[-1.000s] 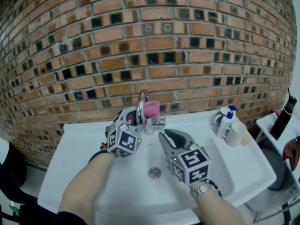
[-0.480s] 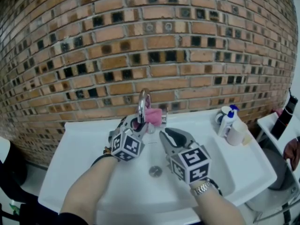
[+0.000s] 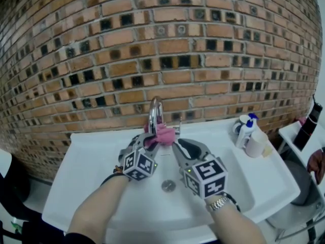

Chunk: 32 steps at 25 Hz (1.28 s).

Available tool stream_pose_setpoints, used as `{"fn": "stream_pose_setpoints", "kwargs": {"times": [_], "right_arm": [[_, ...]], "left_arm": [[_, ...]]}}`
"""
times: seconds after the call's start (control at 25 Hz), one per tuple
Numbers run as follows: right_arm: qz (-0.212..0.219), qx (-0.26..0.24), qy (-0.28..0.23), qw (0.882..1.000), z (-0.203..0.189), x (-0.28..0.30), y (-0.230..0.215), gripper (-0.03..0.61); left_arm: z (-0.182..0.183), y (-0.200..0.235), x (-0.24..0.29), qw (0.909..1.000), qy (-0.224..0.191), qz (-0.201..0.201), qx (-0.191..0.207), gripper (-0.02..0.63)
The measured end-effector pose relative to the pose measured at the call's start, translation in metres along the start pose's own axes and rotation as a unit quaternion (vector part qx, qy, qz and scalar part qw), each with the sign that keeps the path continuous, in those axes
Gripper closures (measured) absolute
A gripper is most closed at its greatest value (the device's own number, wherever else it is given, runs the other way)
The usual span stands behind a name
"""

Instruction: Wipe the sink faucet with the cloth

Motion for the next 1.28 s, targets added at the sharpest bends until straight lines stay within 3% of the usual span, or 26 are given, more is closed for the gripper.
{"fn": "stream_pose_setpoints", "kwargs": {"times": [0.52,0.8,1.12,1.28], "right_arm": [[0.001,0.0,-0.001,1.0,0.0,0.0,0.0,0.492],[0.002,0.001,-0.003,1.0,0.001,0.0,0.0,0.492],[-0.003,0.0,0.0,1.0,-0.003,0.001,-0.005,0.492],[0.0,-0.007,-0.003,1.0,-0.004,0.0,-0.003,0.492]], "left_arm": [[-0.026,-0.033,0.015,0.9956,0.072,-0.059,0.01,0.549],[-0.024,-0.038,0.011,0.9925,0.091,-0.082,0.008,0.549],[-0.006,-0.035,-0.032,0.9922,0.052,-0.082,-0.079,0.549],[0.007,-0.031,-0.067,0.986,0.03,-0.078,-0.145,0.549]]}}
Point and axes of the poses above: the fingertips, and each gripper's own axes: x forward along the fingers, y to its left, z out of its top, the point moved 4 cm from there along -x, backward along the fingers, and after that the axes turned 8 degrees about y, right-handed, at the moved point
